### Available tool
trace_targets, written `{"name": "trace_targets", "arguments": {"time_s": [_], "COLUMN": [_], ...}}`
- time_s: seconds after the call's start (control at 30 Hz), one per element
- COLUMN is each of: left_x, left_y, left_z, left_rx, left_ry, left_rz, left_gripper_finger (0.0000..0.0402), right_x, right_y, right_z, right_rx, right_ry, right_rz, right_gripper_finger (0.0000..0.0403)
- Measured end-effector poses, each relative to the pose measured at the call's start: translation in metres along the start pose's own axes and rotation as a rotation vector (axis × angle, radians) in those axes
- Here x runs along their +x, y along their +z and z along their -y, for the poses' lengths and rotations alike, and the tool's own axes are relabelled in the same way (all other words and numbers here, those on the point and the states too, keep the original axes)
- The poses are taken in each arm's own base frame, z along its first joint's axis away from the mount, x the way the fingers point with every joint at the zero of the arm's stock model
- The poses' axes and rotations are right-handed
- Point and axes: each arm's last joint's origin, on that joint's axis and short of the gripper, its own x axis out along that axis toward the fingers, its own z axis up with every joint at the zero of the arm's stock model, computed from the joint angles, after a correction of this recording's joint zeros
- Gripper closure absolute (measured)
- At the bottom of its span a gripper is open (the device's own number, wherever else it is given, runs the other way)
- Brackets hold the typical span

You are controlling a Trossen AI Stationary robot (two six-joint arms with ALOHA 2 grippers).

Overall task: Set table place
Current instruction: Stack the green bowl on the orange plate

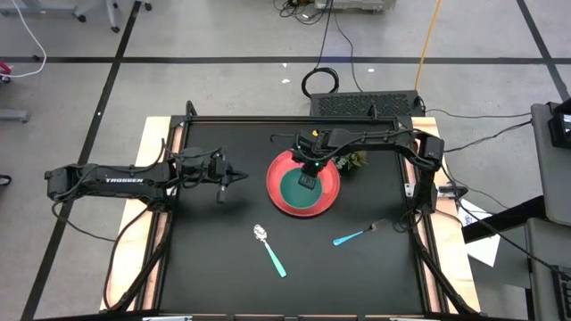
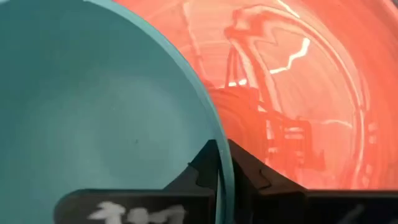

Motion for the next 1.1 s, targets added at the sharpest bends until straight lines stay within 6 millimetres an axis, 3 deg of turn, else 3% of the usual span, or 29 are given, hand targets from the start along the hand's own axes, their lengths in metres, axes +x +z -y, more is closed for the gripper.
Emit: {"name": "trace_targets", "arguments": {"time_s": [0.7, 1.1], "left_x": [0.000, 0.000], "left_y": [0.000, 0.000], "left_z": [0.000, 0.000], "left_rx": [-0.006, -0.006], "left_ry": [0.000, 0.000], "left_rz": [0.000, 0.000], "left_gripper_finger": [0.0398, 0.0398], "right_x": [-0.012, -0.012], "right_y": [-0.002, -0.005], "right_z": [0.030, 0.032], "right_rx": [0.088, 0.095], "right_ry": [-0.033, -0.030], "right_rz": [-0.010, -0.029], "right_gripper_finger": [0.0402, 0.0402]}}
